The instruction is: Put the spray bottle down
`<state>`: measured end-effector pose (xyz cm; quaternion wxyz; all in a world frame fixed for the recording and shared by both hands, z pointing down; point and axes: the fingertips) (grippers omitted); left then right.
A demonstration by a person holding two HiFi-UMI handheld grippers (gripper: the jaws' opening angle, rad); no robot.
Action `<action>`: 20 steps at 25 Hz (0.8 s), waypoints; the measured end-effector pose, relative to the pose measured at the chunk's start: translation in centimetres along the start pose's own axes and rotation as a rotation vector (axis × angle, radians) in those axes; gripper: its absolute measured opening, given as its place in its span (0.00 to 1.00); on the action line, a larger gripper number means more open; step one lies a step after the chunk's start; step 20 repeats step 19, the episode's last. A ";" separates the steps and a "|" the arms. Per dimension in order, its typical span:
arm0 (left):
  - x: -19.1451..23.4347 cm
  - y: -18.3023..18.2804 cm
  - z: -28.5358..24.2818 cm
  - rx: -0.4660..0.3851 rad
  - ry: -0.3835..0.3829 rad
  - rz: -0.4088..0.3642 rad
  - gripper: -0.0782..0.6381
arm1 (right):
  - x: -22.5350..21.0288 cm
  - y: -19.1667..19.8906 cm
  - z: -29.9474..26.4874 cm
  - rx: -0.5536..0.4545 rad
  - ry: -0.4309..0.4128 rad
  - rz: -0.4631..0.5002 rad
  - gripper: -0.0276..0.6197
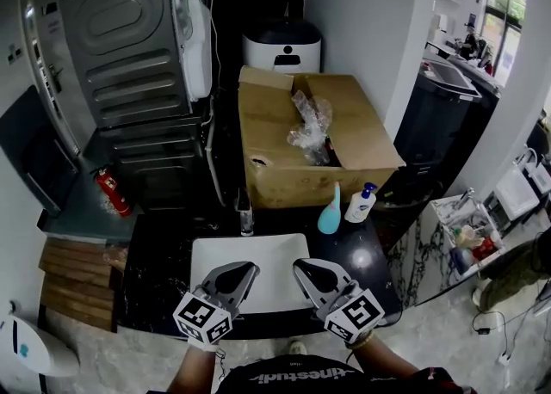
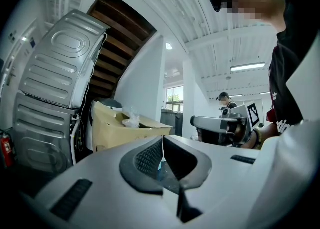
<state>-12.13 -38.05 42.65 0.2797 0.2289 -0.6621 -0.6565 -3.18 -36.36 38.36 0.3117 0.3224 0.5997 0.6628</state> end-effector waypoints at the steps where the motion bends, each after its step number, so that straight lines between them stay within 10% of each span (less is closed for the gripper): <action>1: -0.1 -0.1 0.1 0.000 0.000 0.001 0.13 | 0.2 0.1 -0.1 0.004 -0.002 -0.001 0.11; 20: 0.4 -1.1 0.4 -0.014 0.031 -0.004 0.13 | 2.2 0.0 -1.8 0.029 -0.056 0.040 0.11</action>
Point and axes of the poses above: the fingertips, and each gripper's own axes: z backward along the fingers, x to its left, y out of its underside, and after that the axes turned 7 degrees about -y, right-handed
